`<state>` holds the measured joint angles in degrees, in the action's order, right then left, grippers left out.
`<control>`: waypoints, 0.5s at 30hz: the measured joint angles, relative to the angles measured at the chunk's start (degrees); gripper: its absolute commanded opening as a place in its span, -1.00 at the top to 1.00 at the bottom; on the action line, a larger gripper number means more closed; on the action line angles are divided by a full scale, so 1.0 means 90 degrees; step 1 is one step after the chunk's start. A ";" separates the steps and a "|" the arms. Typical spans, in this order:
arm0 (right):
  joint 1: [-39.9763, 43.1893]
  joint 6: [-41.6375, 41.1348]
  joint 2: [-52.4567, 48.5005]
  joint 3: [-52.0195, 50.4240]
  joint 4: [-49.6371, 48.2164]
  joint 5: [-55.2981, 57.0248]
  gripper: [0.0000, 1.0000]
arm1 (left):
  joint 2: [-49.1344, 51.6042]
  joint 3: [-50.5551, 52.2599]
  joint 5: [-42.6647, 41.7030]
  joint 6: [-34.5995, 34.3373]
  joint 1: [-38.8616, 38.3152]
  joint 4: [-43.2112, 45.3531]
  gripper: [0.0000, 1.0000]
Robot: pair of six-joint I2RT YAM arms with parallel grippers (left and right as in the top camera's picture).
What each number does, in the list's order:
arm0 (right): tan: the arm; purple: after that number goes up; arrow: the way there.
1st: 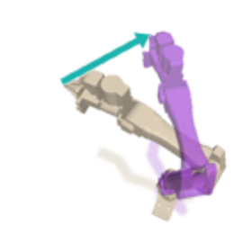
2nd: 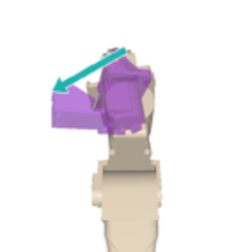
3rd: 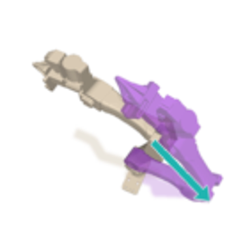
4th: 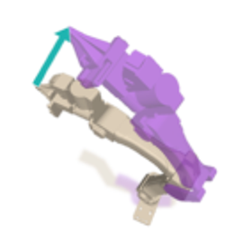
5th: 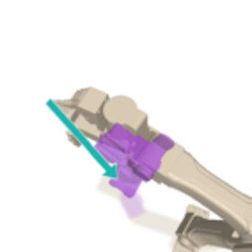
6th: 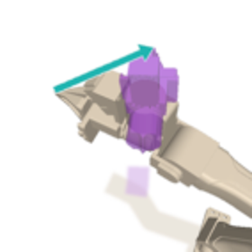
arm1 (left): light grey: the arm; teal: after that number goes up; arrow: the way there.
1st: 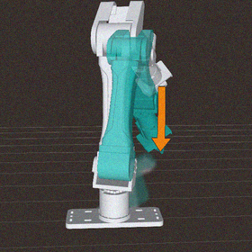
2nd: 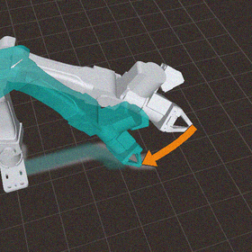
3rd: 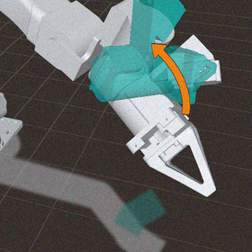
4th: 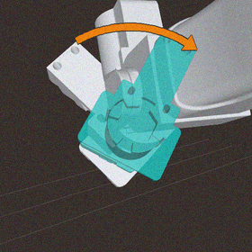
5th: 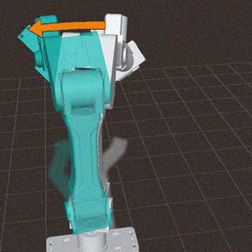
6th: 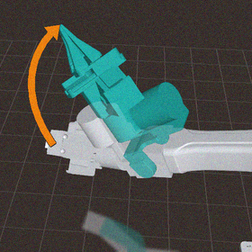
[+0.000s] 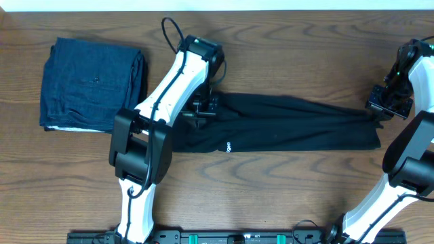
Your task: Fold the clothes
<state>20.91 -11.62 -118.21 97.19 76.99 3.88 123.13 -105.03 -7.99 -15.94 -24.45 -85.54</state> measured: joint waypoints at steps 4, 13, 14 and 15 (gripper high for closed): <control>0.0000 -0.0041 0.0022 -0.0267 -0.0304 0.0070 0.98 | 0.0000 0.0464 0.0056 -0.0068 0.0022 0.0267 0.88; 0.0000 -0.0068 0.0024 -0.1061 -0.0699 0.0119 0.94 | 0.0000 0.0952 0.0075 -0.0087 0.0022 0.0427 0.88; 0.0000 -0.0070 0.0024 -0.1073 -0.0702 0.0119 0.89 | 0.0000 0.0954 0.0075 -0.0087 0.0019 0.0427 0.87; 0.0000 -0.0083 0.0024 -0.1078 -0.0702 0.0117 0.81 | 0.0000 0.0957 0.0075 -0.0087 0.0022 0.0430 0.80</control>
<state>20.91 -12.36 -117.99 87.48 70.67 4.93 123.13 -96.42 -7.31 -16.73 -24.25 -81.67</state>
